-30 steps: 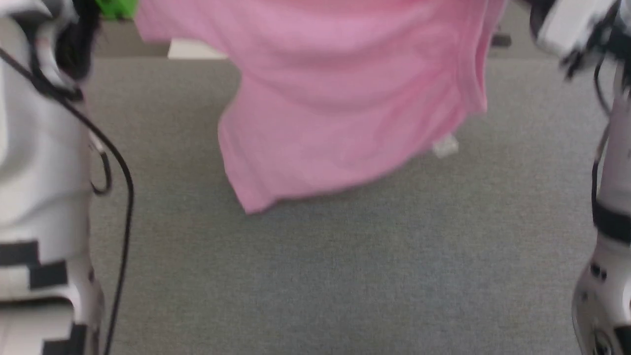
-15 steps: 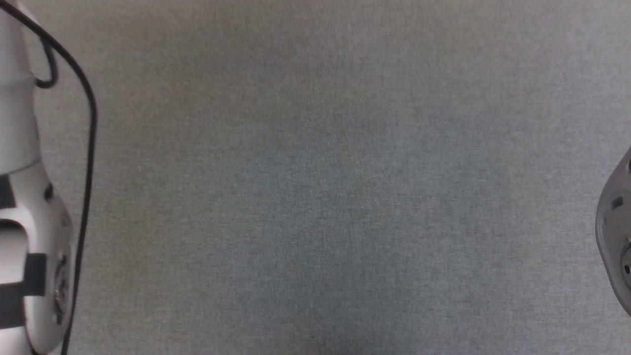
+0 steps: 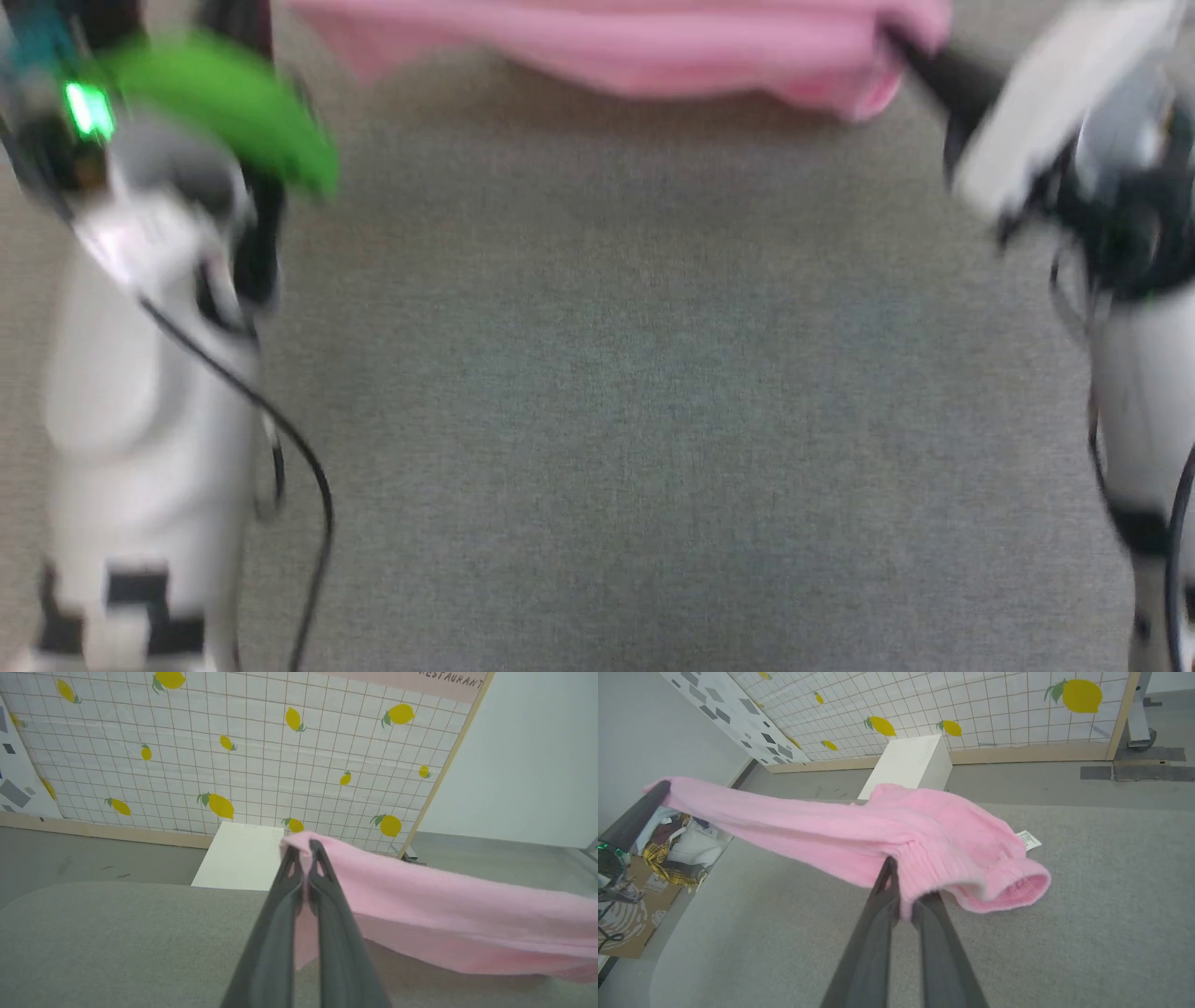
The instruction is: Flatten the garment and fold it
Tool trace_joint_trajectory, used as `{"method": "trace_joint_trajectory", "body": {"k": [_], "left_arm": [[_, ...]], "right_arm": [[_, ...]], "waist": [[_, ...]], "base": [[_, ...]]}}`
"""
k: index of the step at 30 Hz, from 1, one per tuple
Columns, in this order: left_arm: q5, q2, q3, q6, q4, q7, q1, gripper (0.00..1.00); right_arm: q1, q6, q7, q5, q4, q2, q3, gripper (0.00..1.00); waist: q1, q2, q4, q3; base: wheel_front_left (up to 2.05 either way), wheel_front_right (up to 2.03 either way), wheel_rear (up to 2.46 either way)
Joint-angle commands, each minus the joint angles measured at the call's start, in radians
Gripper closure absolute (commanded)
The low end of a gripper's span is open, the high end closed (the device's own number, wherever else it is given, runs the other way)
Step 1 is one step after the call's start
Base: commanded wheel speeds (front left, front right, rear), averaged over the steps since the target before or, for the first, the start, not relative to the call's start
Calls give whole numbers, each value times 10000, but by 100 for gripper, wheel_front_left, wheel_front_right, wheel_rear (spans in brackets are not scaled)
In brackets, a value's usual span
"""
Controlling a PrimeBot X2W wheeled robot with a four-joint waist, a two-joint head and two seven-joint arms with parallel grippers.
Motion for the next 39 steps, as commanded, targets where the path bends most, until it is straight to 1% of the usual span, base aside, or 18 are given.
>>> {"method": "trace_joint_trajectory", "body": {"k": [1, 3, 7, 11, 13, 16, 19, 23, 26, 27, 30, 34, 36, 39], "left_arm": [[-42, -11, -59, 28, -174, -28, 836, 100], [-231, -130, -190, 22, -468, 193, 2170, 100], [-669, -403, -155, 415, -1277, 557, 4874, 100], [-888, -461, -54, 914, -1872, 947, 7071, 100], [-1050, -468, -12, 1071, -2093, 1199, 8020, 100], [-1232, -466, 25, 1378, -2449, 1682, 9253, 100], [-1377, -454, 125, 1818, -3068, 2195, 10409, 100], [-1566, -479, 209, 2156, -4012, 2614, 11427, 100], [-1597, -498, 283, 2249, -4681, 2585, 11550, 100], [-1530, -421, 274, 2236, -4861, 2593, 11427, 100], [-1481, -246, 168, 2030, -5165, 2724, 10678, 100], [-1318, -22, -181, 1683, -4995, 3168, 8659, 100], [-1285, 103, -306, 1456, -4556, 3389, 7623, 100], [-1284, 64, -586, 1078, -3513, 3670, 5721, 100]], "right_arm": [[722, -13, -143, 322, -201, -107, -14, 100], [1988, -13, -106, 765, -575, -258, 15, 100], [4709, -13, -38, 1170, -1494, -558, 19, 100], [6894, -13, 79, 1222, -2248, -505, -163, 100], [7825, -13, 241, 1187, -2559, -450, -251, 100], [8954, -13, 588, 1065, -2926, -446, -329, 100], [9927, -13, 1055, 924, -3246, -458, -453, 100], [10746, -13, 1824, 913, -3606, -356, -702, 100], [10836, -13, 2103, 793, -3955, -238, -979, 100], [10742, -13, 2185, 784, -4079, -153, -1078, 100], [10262, -13, 2562, 802, -4295, 21, -1269, 100], [9185, -13, 3319, 806, -4395, 115, -1469, 100], [8662, -13, 3622, 801, -4355, 54, -1536, 100], [7652, -13, 4050, 757, -4160, 51, -1728, 100]], "waist": [[-2, -1, 72, -1258], [-2, -1, 141, -1714], [-2, -1, 280, -2415], [-2, -1, 361, -2892], [-2, -1, 395, -3096], [-2, -1, 379, -3377], [-2, -1, 333, -3539], [-2, -1, 285, -3593], [-2, -1, 244, -3501], [-2, -1, 215, -3442], [-2, -1, 126, -3170], [-2, -1, 10, -2596], [-2, -1, -69, -2323], [-2, -1, -254, -1721]], "base": [[0, 0, 0], [0, 0, 0], [0, 0, 0], [0, 0, 0], [0, 0, 0], [0, 0, 0], [0, 0, 0], [0, 0, 0], [0, 0, 0], [0, 0, 0], [0, 0, 0], [0, 0, 0], [0, 0, 0], [0, 0, 0]]}}
